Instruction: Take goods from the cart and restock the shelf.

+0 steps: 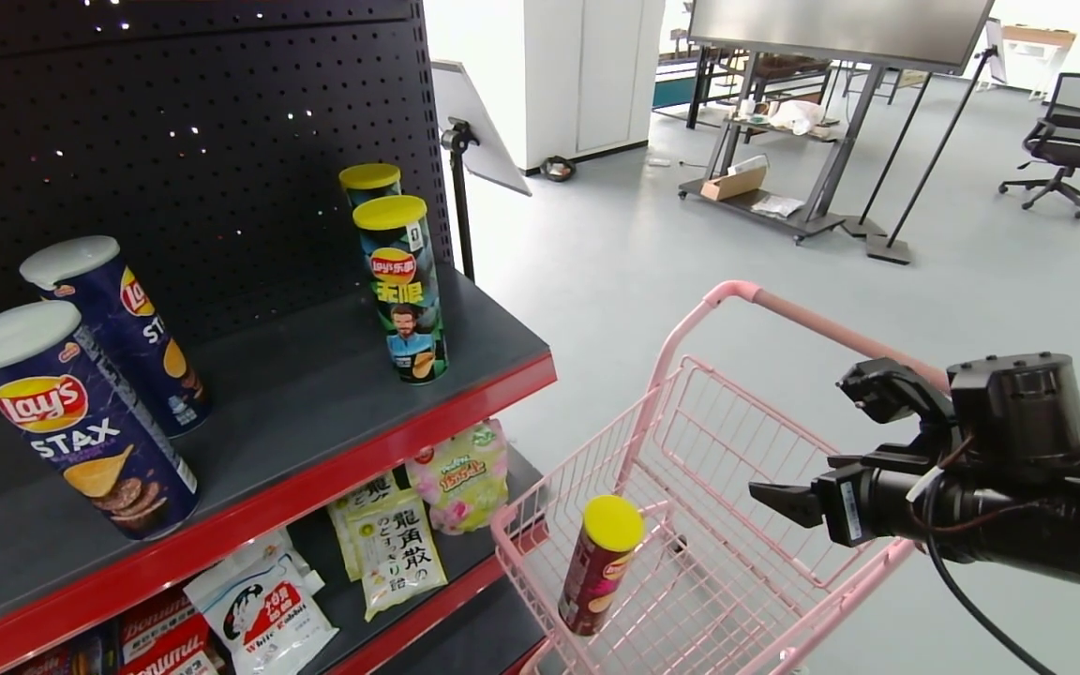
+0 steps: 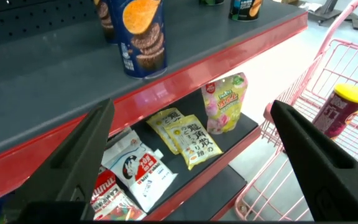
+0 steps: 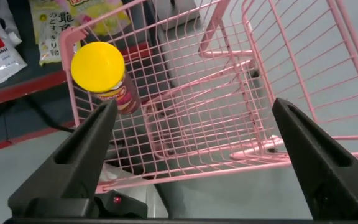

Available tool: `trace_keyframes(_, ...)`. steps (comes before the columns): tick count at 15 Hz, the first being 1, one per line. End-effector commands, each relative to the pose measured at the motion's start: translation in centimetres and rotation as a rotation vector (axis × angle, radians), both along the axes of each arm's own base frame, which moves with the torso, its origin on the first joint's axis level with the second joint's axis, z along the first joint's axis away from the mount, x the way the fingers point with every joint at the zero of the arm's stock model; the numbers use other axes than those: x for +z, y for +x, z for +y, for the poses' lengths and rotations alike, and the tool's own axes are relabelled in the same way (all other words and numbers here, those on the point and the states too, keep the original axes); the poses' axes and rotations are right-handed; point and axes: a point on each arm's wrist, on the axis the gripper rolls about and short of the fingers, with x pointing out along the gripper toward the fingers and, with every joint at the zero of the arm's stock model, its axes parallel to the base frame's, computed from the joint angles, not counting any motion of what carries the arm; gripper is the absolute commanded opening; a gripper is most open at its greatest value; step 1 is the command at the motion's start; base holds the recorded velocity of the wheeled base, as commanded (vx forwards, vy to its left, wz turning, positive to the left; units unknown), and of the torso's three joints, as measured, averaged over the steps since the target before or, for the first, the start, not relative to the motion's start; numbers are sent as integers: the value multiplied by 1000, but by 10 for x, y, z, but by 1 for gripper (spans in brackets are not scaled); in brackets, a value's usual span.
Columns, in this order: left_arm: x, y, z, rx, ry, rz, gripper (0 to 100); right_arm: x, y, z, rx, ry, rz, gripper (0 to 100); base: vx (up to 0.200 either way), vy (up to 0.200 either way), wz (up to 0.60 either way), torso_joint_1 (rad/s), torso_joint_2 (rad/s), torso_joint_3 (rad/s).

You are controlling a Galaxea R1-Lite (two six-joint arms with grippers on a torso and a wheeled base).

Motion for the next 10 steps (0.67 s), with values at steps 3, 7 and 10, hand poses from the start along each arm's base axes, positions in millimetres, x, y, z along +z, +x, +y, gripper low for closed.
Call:
trace_keyframes(3,0,0,0,1,0,2,100,-12,5,15,47,-3,-4,100,0,0,0,-149,349,204)
trace_keyframes(7,0,0,0,1,0,0,100,-15,9,25,72,-6,-5,100,0,0,0,-145,361,216)
trace_keyframes(10,0,0,0,1,0,2,100,-18,11,36,107,-8,3,100,0,0,0,-142,375,227)
